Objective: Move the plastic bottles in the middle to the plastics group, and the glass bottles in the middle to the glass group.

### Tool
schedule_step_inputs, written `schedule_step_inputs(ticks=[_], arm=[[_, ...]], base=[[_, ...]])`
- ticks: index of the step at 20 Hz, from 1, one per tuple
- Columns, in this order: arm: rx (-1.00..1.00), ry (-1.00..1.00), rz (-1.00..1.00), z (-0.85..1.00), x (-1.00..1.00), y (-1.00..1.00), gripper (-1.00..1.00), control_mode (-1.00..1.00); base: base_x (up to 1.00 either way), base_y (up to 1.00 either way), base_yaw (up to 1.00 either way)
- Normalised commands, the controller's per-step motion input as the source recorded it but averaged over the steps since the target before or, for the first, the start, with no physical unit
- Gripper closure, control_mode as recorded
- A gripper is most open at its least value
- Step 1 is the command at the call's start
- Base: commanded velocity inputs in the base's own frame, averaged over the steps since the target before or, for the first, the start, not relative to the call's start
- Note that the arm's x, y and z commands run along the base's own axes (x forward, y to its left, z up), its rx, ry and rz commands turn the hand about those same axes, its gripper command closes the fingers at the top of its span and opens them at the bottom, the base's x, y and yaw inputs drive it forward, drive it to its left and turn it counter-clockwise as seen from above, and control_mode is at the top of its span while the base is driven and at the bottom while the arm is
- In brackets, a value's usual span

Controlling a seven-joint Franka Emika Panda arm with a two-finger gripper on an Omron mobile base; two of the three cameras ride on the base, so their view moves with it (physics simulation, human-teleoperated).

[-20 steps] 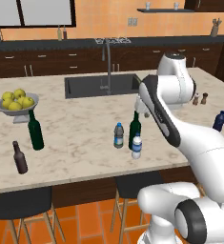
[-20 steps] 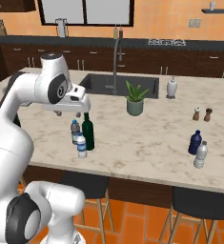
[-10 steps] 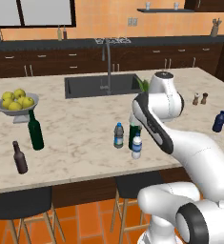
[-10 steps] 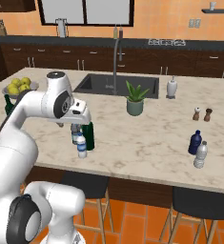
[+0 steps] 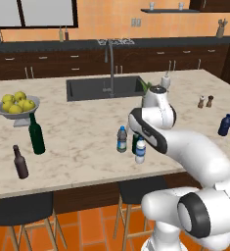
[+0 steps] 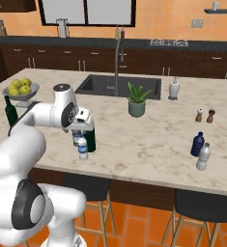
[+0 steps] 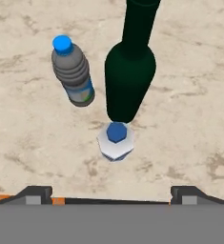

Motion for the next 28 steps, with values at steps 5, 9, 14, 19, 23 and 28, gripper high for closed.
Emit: schedule_step_inputs(ticks=[5,9,14,19,23,28], arm=[[0.00,0.00,0.00,-0.28,0.43,-0.01,-1.00,-1.00],[0.00,0.01,0.00,-0.28,0.25,-0.05,-1.00,-1.00],[0.00,0.01,0.00,-0.22,-0.02,-0.01,-1.00,-1.00],[0.00,0.00,0.00,-0.24,0.02,0.00,-1.00,-1.00],[0.00,0.00,0.04,-0.20,0.00,0.00,-1.00,-1.00],[0.00,-0.01,0.04,-0.20,0.05,0.00,-1.00,-1.00]], base=[[0.00,0.00,0.00],[0.00,0.00,0.00],[0.00,0.00,0.00],[0.00,0.00,0.00],[0.00,0.00,0.00],[0.00,0.00,0.00]])
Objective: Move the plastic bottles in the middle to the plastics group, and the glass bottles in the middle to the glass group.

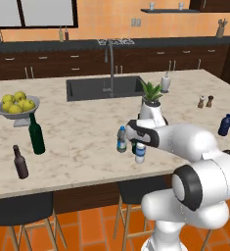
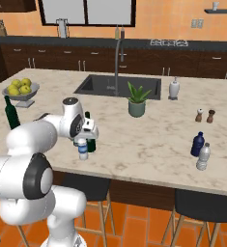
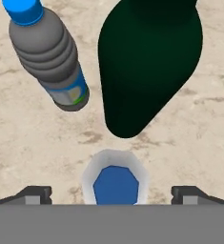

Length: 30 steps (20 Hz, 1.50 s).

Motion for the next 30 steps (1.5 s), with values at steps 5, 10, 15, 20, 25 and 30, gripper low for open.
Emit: schedule_step_inputs(ticks=[5,10,15,20,25,30], arm=[[-0.01,-0.07,0.07,-0.14,0.07,0.00,-1.00,-1.00],[-0.02,-0.12,0.07,-0.15,0.01,0.00,-1.00,-1.00],[-0.03,-0.12,0.06,-0.15,0.00,-0.02,1.00,-1.00],[0.00,0.02,0.00,0.01,-0.08,-0.16,1.00,-1.00],[0.06,0.06,-0.01,0.43,-0.42,-0.31,1.00,-1.00],[0.03,-0.02,-0.08,0.47,-0.69,-0.66,1.00,-1.00]], base=[[0.00,0.00,0.00],[0.00,0.00,0.00],[0.00,0.00,0.00],[0.00,0.00,0.00],[0.00,0.00,0.00],[0.00,0.00,0.00]])
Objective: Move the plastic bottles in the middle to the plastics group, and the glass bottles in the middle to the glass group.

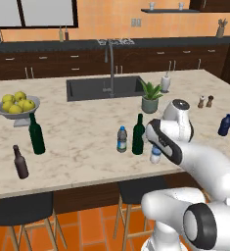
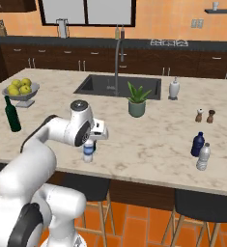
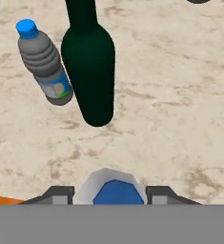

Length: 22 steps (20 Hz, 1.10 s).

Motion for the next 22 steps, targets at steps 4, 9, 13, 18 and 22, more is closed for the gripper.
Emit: schedule_step_inputs(ticks=[4,9,13,18,22], arm=[[-0.01,0.00,-0.29,0.35,-0.37,-0.74,1.00,-1.00],[-0.04,0.04,-0.46,0.20,-0.14,-0.76,1.00,-1.00],[-0.08,0.02,-0.58,0.13,0.00,-0.71,1.00,-1.00],[-0.09,0.00,-0.48,0.06,0.03,-0.76,1.00,-1.00],[-0.02,0.00,-0.13,0.01,0.11,-0.95,1.00,-1.00]], base=[[0.00,0.00,0.00],[0.00,0.00,0.00],[0.00,0.00,0.00],[0.00,0.00,0.00],[0.00,0.00,0.00]])
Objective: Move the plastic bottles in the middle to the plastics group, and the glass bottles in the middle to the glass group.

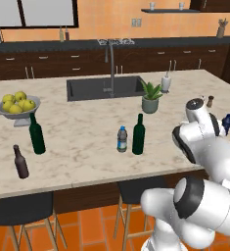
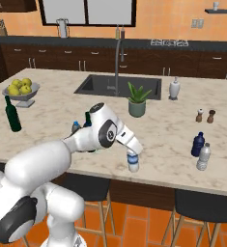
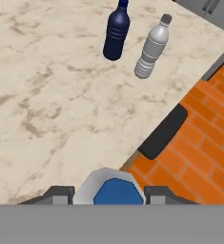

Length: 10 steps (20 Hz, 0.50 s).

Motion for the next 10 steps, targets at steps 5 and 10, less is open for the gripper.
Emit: schedule_step_inputs(ticks=[5,10], arm=[[0.00,0.00,-0.03,0.02,0.26,-0.94,1.00,-1.00],[0.00,-0.01,0.00,0.02,0.16,-0.89,1.00,-1.00]], base=[[0.00,0.00,0.00],[0.00,0.00,0.00]])
